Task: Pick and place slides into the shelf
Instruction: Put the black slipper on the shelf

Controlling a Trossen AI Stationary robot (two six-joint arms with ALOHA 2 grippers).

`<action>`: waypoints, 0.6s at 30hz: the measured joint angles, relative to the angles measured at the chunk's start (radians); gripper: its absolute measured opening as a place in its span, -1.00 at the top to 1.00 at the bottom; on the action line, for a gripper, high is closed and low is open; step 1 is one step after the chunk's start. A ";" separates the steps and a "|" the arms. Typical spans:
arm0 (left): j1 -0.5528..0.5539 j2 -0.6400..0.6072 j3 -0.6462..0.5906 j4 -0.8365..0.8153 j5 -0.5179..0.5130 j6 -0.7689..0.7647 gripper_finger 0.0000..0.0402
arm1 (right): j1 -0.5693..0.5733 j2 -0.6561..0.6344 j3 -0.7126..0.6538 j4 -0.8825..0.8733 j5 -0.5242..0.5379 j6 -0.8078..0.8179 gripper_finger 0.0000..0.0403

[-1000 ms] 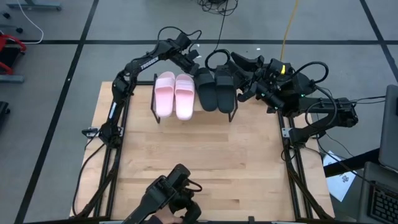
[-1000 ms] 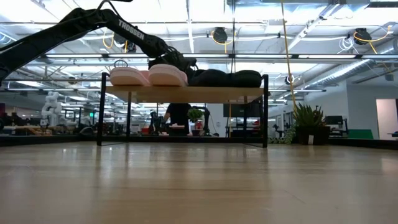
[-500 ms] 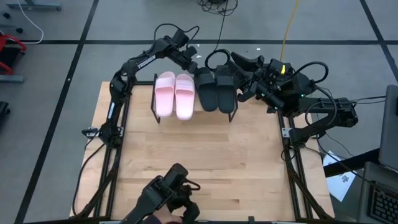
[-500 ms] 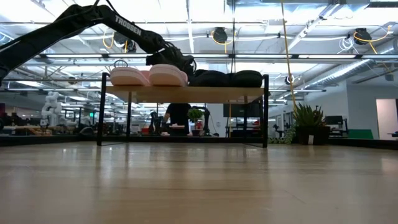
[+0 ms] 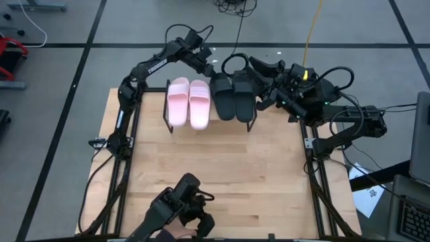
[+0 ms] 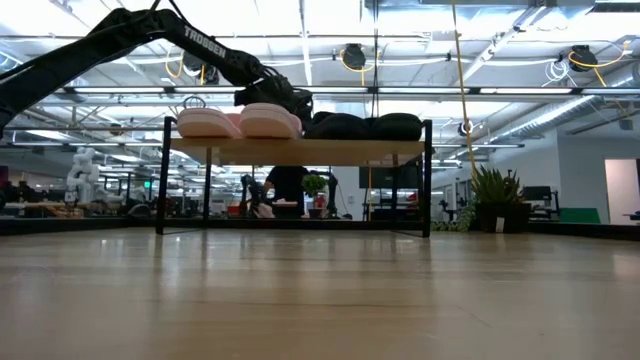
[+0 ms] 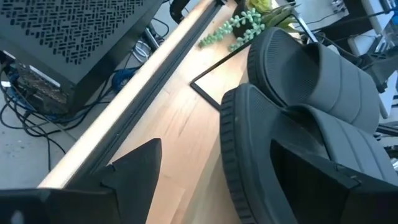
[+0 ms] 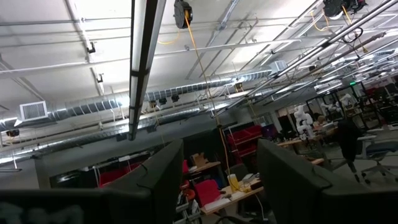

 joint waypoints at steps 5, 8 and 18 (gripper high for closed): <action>0.010 0.000 0.000 0.031 0.000 -0.013 -0.44 | 0.000 0.000 0.000 -0.001 0.000 -0.001 0.04; 0.013 -0.004 0.002 0.049 0.001 -0.033 -0.39 | -0.002 0.000 0.000 -0.002 0.000 -0.008 0.04; 0.012 -0.012 0.108 -0.028 0.022 0.003 -0.17 | -0.027 0.000 0.000 -0.024 0.000 0.004 0.04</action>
